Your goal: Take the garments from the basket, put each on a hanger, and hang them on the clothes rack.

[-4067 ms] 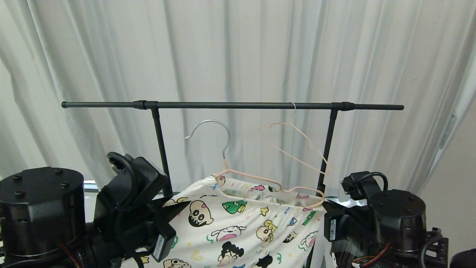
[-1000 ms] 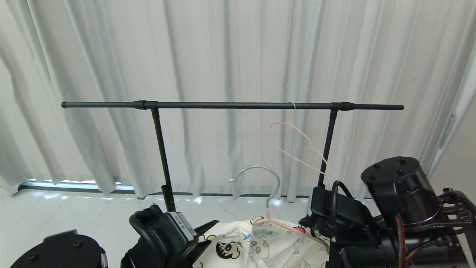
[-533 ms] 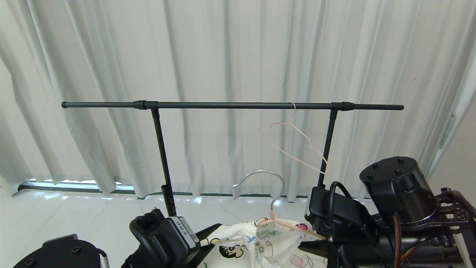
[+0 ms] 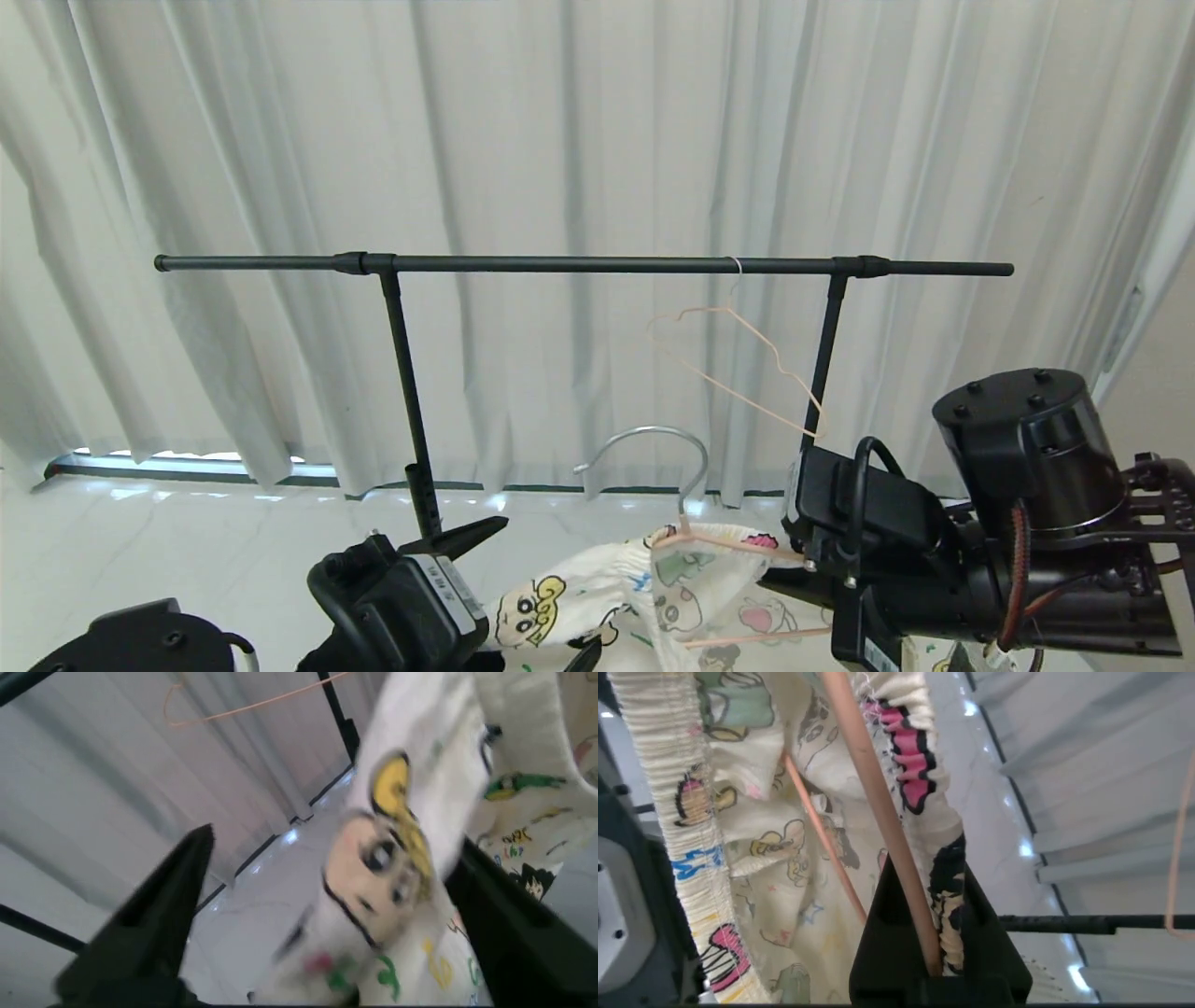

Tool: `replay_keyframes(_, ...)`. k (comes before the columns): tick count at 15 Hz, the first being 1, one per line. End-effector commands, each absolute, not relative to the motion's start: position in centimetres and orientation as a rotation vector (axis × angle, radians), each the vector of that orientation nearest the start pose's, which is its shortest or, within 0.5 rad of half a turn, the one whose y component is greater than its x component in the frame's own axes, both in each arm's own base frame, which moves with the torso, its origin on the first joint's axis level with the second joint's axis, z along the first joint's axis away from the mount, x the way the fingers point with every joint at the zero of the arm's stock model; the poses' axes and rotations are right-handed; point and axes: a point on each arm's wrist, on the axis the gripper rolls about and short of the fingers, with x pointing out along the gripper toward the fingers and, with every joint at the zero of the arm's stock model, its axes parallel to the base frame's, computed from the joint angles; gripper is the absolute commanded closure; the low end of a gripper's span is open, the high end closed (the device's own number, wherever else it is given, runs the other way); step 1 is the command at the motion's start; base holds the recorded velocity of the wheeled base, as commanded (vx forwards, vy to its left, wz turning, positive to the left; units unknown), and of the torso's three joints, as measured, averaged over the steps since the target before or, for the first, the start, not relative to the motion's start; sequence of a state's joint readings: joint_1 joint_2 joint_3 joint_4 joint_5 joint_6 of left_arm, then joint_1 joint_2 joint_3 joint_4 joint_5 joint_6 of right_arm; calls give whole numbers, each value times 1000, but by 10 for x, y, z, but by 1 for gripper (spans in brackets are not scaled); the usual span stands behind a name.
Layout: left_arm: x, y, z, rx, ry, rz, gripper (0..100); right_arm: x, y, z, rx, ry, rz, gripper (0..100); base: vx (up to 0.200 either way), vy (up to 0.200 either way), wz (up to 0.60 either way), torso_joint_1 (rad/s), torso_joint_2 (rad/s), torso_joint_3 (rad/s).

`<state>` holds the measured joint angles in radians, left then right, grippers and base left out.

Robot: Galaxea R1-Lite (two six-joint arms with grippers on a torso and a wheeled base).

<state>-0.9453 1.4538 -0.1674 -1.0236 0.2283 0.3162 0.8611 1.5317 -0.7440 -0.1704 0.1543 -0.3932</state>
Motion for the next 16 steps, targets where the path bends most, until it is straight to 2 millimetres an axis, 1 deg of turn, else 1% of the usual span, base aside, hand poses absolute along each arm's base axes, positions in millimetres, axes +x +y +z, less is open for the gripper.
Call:
replay_keyframes(1, 108, -133, 122, 451, 119, -715, 0, 165, 179, 171, -586, 385, 1056, 100, 0, 0, 0, 0, 0, 0)
replay_keyframes(2, 105, -121, 118, 456, 140, -680, 0, 168, 171, 170, -606, 368, 1037, 100, 0, 0, 0, 0, 0, 0)
replay_keyframes(4, 100, -108, 115, 451, 144, -648, 0, 170, 161, 168, -607, 363, 1006, 100, 0, 0, 0, 0, 0, 0)
replay_keyframes(5, 98, -97, 112, 448, 161, -606, 0, 170, 154, 168, -600, 358, 984, 100, 0, 0, 0, 0, 0, 0)
replay_keyframes(6, 100, -92, 112, 440, 173, -573, 0, 170, 151, 169, -595, 356, 976, 100, 0, 0, 0, 0, 0, 0)
replay_keyframes(7, 109, -84, 110, 427, 205, -489, 0, 169, 147, 172, -587, 344, 969, 100, 0, 0, 0, 0, 0, 0)
replay_keyframes(8, 115, -79, 106, 433, 241, -442, 0, 170, 145, 174, -582, 338, 966, 100, 0, 0, 0, 0, 0, 0)
replay_keyframes(9, 121, -78, 102, 440, 279, -415, 0, 169, 144, 175, -580, 331, 962, 100, 0, 0, 0, 0, 0, 0)
replay_keyframes(11, 124, -80, 95, 455, 318, -431, 0, 167, 142, 178, -577, 319, 958, 100, 0, 0, 0, 0, 0, 0)
replay_keyframes(14, 124, -82, 94, 429, 318, -552, 0, 166, 138, 183, -566, 298, 950, 100, 0, 0, 0, 0, 0, 0)
replay_keyframes(15, 124, -82, 94, 425, 322, -570, 0, 165, 138, 185, -560, 289, 962, 100, 0, 0, 0, 0, 0, 0)
replay_keyframes(16, 126, -84, 90, 422, 340, -613, 0, 161, 136, 189, -541, 262, 1009, 100, 0, 0, 0, 0, 0, 0)
